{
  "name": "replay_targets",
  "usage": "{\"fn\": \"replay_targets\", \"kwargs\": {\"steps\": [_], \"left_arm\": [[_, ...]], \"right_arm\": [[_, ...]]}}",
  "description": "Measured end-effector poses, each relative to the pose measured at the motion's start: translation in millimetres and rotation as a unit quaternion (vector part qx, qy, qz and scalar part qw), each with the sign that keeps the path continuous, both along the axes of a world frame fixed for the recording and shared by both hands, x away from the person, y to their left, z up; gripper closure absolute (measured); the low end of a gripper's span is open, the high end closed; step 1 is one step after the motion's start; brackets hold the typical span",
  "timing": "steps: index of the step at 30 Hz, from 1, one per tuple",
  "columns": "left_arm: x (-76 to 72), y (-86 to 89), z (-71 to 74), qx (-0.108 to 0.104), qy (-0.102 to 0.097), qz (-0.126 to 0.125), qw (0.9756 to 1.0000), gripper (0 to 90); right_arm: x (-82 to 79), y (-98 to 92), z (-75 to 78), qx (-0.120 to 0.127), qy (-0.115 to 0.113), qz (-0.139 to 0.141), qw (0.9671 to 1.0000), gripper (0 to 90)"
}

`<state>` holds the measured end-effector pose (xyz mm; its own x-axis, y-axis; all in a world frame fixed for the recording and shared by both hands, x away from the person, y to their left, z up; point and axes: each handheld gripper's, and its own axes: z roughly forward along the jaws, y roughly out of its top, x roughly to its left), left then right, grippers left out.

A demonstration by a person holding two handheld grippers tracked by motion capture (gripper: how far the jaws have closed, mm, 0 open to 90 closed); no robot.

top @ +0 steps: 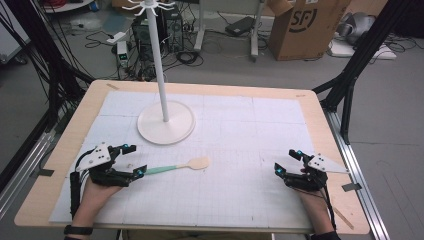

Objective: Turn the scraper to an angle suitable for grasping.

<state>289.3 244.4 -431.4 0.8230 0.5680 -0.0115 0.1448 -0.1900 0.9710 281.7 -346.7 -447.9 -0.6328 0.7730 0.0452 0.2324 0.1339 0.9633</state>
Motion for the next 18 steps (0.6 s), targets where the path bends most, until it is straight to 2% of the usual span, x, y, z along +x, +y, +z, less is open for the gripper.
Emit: {"fn": "replay_targets", "kwargs": {"steps": [4,8,12,17,18], "left_arm": [[4.0,-11.5,2.3,0.005,0.0,-0.011,0.9999,18.1],[10.4,-30.0,3.4,0.019,0.003,-0.028,0.9994,19.5],[16.8,-49.7,1.2,0.044,0.013,-0.044,0.998,22.0],[20.6,-61.0,-0.1,0.058,0.025,-0.057,0.9964,26.5],[21.8,-65.3,0.0,0.067,0.027,-0.063,0.9954,26.5]], "right_arm": [[0.0,0.0,0.0,0.0,0.0,0.0,1.0,19.4],[0.0,0.2,0.0,0.0,0.001,0.0,1.0,19.5],[0.1,0.3,0.0,-0.001,0.0,0.001,1.0,19.5],[0.2,0.2,0.0,-0.002,-0.001,0.001,1.0,19.8],[0.2,0.2,0.0,-0.002,-0.001,0.001,1.0,19.8]]}}
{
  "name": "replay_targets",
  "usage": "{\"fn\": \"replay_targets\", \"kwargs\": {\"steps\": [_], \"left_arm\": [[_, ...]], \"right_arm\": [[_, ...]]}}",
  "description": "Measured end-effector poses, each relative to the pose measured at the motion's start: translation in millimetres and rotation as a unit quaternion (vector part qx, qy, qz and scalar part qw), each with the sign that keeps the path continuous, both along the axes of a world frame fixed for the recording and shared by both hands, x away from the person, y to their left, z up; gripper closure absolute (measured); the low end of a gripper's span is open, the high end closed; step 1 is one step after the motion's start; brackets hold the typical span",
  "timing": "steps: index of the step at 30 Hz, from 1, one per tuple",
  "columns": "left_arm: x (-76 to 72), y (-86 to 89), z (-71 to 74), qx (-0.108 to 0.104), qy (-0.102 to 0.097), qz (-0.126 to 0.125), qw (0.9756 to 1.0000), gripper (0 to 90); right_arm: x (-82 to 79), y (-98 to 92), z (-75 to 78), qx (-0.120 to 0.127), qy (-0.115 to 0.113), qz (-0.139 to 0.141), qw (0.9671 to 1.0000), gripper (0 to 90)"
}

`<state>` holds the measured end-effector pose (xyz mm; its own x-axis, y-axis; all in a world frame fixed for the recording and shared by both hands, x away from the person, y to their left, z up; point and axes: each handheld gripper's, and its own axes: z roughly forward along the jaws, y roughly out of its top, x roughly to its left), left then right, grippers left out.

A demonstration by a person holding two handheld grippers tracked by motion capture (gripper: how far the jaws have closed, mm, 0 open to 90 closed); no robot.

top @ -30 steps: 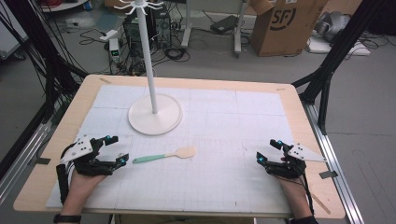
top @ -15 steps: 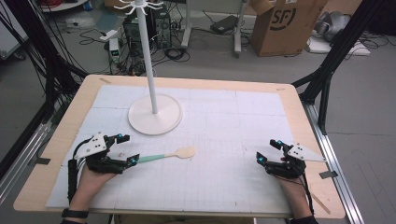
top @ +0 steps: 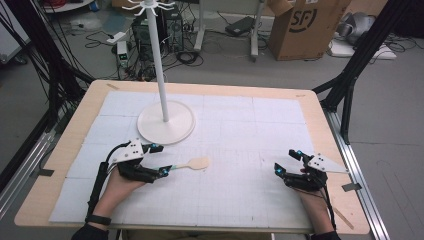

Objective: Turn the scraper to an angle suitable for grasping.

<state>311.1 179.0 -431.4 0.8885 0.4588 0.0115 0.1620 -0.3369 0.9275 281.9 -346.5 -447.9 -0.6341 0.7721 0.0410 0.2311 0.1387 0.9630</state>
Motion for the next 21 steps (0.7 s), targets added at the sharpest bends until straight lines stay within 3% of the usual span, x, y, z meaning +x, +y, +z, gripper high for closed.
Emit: {"fn": "replay_targets", "kwargs": {"steps": [4,8,11,17,21], "left_arm": [[4.1,-12.8,-2.1,0.02,0.008,-0.011,0.9997,32.9],[9.2,-23.6,-6.4,0.062,0.018,-0.017,0.9978,39.6],[12.2,-30.5,-7.6,0.072,0.014,-0.01,0.9972,44.7],[19.6,-36.3,-14.5,0.08,0.038,-0.014,0.9959,63.2],[19.1,-39.7,-18.5,0.096,0.04,-0.017,0.9944,67.0]], "right_arm": [[0.1,0.2,0.1,-0.002,0.001,0.001,1.0,20.1],[0.2,0.1,0.1,-0.003,0.001,0.001,1.0,20.2],[0.3,0.3,0.1,-0.002,0.002,0.001,1.0,20.5],[0.3,0.4,0.1,-0.002,0.002,0.002,1.0,20.6],[0.2,0.6,0.1,0.0,0.003,0.002,1.0,20.6]]}}
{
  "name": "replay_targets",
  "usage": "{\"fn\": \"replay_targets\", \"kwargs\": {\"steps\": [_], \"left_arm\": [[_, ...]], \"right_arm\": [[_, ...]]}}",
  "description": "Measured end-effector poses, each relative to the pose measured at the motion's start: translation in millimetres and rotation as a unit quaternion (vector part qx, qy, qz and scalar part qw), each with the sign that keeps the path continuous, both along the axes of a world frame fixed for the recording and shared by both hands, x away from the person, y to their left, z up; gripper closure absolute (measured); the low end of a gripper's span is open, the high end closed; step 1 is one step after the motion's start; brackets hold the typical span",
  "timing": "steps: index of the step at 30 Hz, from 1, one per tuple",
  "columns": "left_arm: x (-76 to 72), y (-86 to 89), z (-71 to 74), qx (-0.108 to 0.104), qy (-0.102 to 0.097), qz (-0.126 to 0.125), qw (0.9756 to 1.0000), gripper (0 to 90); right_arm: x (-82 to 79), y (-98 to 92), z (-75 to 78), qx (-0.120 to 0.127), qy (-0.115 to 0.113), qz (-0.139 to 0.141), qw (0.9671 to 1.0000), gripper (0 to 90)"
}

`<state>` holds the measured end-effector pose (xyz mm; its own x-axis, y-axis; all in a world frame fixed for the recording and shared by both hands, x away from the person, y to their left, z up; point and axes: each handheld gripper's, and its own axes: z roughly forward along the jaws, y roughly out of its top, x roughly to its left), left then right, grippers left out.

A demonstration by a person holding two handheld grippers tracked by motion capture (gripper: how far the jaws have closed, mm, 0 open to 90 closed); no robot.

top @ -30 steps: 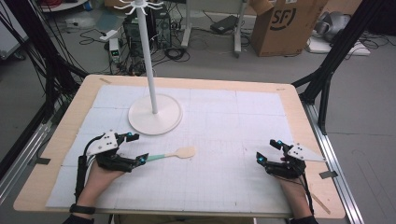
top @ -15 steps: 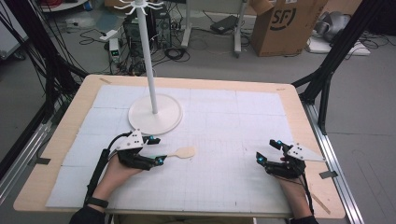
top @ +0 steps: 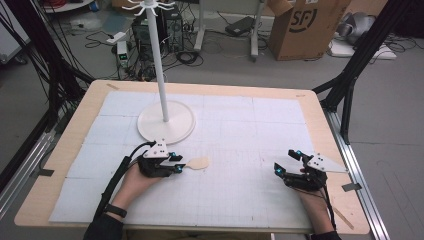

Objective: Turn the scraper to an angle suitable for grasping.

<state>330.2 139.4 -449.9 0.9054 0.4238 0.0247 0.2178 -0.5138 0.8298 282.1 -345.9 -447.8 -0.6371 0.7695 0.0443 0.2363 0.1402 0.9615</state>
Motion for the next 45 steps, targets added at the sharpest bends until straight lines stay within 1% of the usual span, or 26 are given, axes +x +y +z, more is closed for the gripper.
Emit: {"fn": "replay_targets", "kwargs": {"steps": [4,5,11,12,15,16,18,20,22,23,24,26,28,29,30,31,32,33,35,36,38,39,40,41,44,45], "left_arm": [[-0.1,-2.4,-0.2,0.014,0.001,-0.005,0.9999,72.3],[-0.1,-3.8,-1.2,0.026,0.004,-0.004,0.9996,73.5],[0.8,-4.8,-1.2,0.03,0.007,-0.01,0.9995,78.9],[0.9,-5.0,-0.8,0.032,0.005,-0.011,0.9994,79.4],[0.7,-7.6,1.4,0.053,-0.014,-0.029,0.9981,80.1],[1.6,-9.4,3.4,0.063,-0.015,-0.034,0.9973,80.3],[4.2,-13.5,5.9,0.07,-0.019,-0.041,0.9965,80.7],[10.9,-19.2,9.2,0.059,-0.021,-0.063,0.9961,80.9],[13.0,-22.4,11.0,0.058,-0.023,-0.069,0.9956,80.9],[16.3,-29.4,15.4,0.053,-0.031,-0.085,0.9945,81.0],[16.3,-29.4,15.4,0.053,-0.031,-0.085,0.9945,81.0],[19.5,-38.5,20.3,0.049,-0.038,-0.104,0.9927,81.0],[23.0,-48.2,24.9,0.045,-0.051,-0.126,0.9897,81.0],[25.1,-53.1,26.3,0.037,-0.051,-0.136,0.9887,81.0],[27.7,-58.6,27.7,0.037,-0.05,-0.147,0.9872,81.0],[29.2,-62.9,28.6,0.041,-0.055,-0.153,0.9859,81.0],[31.4,-70.6,29.6,0.045,-0.059,-0.166,0.9833,81.0],[32.6,-77.1,30.2,0.047,-0.056,-0.18,0.981,81.0],[34.1,-91.8,29.4,0.051,-0.058,-0.208,0.975,81.0],[34.6,-99.2,28.5,0.056,-0.06,-0.225,0.9709,81.0],[35.0,-114.8,25.4,0.066,-0.054,-0.25,0.9644,81.0],[35.1,-121.6,24.0,0.07,-0.059,-0.263,0.9604,81.0],[35.7,-132.5,20.8,0.066,-0.05,-0.284,0.9552,81.0],[35.7,-132.5,20.8,0.066,-0.05,-0.284,0.9552,81.0],[36.3,-146.3,16.1,0.076,-0.045,-0.308,0.9473,80.9],[36.3,-153.4,12.8,0.082,-0.043,-0.32,0.9428,80.9]], "right_arm": [[0.0,-0.2,0.1,-0.002,-0.001,0.0,1.0,20.6],[-0.2,-0.1,0.1,-0.002,0.001,0.0,1.0,20.7],[0.0,-0.2,0.1,-0.002,0.0,0.0,1.0,20.6],[0.0,-0.2,0.1,-0.002,-0.001,0.0,1.0,20.6],[0.0,-0.2,0.1,-0.002,0.0,0.0,1.0,20.6],[0.0,-0.2,0.0,-0.001,0.0,0.0,1.0,20.6],[0.0,-0.1,0.0,-0.001,0.0,0.0,1.0,20.7],[0.1,-0.3,0.0,-0.002,0.0,0.0,1.0,20.6],[0.2,-0.3,-0.1,-0.001,0.0,0.0,1.0,20.7],[0.2,-0.3,0.0,-0.001,0.0,0.0,1.0,20.7],[0.3,-0.5,-0.1,-0.001,-0.001,0.0,1.0,20.7],[0.1,-0.3,0.0,0.0,0.0,0.0,1.0,20.7],[0.2,-0.3,0.0,0.0,0.0,0.0,1.0,20.7],[0.0,-0.2,0.0,-0.001,0.0,0.0,1.0,20.7],[-0.1,-0.2,0.0,-0.001,-0.001,0.0,1.0,20.6],[-0.1,-0.2,0.1,-0.002,-0.001,0.0,1.0,20.6],[-0.1,-0.1,0.0,-0.002,-0.002,0.0,1.0,20.6],[-0.2,0.0,0.0,-0.001,-0.002,0.0,1.0,20.6],[-0.3,0.1,0.0,-0.001,-0.002,0.0,1.0,20.6],[-0.3,0.2,0.0,-0.002,-0.003,-0.001,1.0,20.6],[-0.3,0.2,-0.1,-0.002,-0.003,-0.001,1.0,20.6],[-0.5,0.2,0.0,-0.002,-0.003,-0.001,1.0,20.6],[-0.7,0.1,0.0,-0.003,-0.003,-0.001,1.0,20.6],[-0.7,0.1,0.0,-0.003,-0.003,-0.001,1.0,20.6],[-1.2,0.5,0.1,-0.003,-0.001,-0.001,1.0,20.6],[-1.1,0.5,0.0,-0.003,-0.001,-0.001,1.0,20.6]]}}
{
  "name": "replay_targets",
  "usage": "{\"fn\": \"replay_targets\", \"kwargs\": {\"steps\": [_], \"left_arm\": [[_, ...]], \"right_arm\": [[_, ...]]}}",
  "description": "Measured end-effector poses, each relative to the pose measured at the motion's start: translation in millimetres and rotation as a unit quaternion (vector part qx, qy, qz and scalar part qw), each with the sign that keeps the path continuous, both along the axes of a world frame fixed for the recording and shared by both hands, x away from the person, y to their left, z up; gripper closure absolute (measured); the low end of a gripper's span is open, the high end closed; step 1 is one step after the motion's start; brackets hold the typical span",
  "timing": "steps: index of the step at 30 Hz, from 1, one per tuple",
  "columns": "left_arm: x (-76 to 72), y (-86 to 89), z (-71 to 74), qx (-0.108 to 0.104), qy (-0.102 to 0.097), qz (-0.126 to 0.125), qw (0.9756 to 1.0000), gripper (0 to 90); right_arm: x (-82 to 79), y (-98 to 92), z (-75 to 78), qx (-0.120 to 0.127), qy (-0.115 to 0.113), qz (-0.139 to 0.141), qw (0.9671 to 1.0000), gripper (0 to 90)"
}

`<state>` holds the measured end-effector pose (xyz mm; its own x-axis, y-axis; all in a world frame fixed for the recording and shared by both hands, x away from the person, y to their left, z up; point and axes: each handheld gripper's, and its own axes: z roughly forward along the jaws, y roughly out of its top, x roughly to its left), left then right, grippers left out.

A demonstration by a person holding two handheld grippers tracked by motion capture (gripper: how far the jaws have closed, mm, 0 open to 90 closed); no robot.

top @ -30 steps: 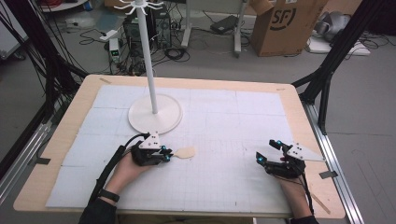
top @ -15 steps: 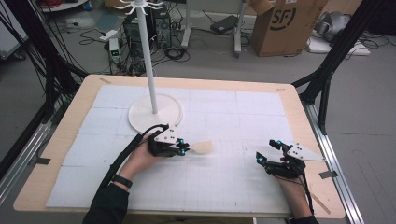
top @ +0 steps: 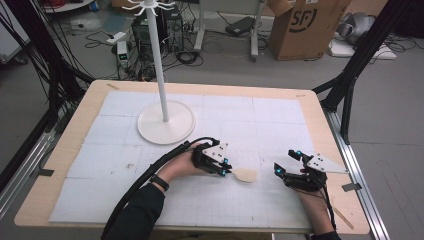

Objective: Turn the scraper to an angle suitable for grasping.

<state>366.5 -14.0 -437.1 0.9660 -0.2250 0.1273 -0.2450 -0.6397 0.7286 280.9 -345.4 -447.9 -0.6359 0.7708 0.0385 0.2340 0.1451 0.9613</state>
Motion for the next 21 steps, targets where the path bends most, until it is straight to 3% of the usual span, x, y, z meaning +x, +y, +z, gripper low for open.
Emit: {"fn": "replay_targets", "kwargs": {"steps": [4,6,10,12,13,14,17,21], "left_arm": [[-0.5,-4.9,-4.3,0.001,0.006,-0.004,1.0,80.6],[-0.4,-4.4,-4.7,-0.003,0.015,0.011,0.9998,80.1],[-1.5,1.6,4.9,-0.013,0.026,0.065,0.9975,51.2],[-5.0,12.5,12.7,-0.04,0.031,0.09,0.9947,40.2],[-6.9,20.7,16.8,-0.058,0.028,0.101,0.9928,40.2],[-9.0,30.0,20.6,-0.076,0.027,0.117,0.9899,34.9],[-16.9,66.1,28.8,-0.129,0.019,0.168,0.9771,31.7],[-31.6,122.0,30.7,-0.177,0.006,0.234,0.956,29.8]], "right_arm": [[0.0,0.0,0.0,-0.001,-0.001,0.0,1.0,20.6],[0.2,0.0,0.0,-0.001,-0.002,0.0,1.0,20.6],[0.0,0.0,0.0,0.001,0.001,0.001,1.0,20.6],[0.4,-0.1,-0.1,0.0,-0.001,0.0,1.0,20.6],[0.4,-0.1,-0.1,0.0,-0.001,0.0,1.0,20.6],[0.1,0.0,0.0,0.0,0.001,0.0,1.0,20.6],[0.3,0.1,-0.1,-0.002,-0.002,0.001,1.0,20.6],[0.2,0.1,-0.1,0.0,0.0,-0.001,1.0,20.6]]}}
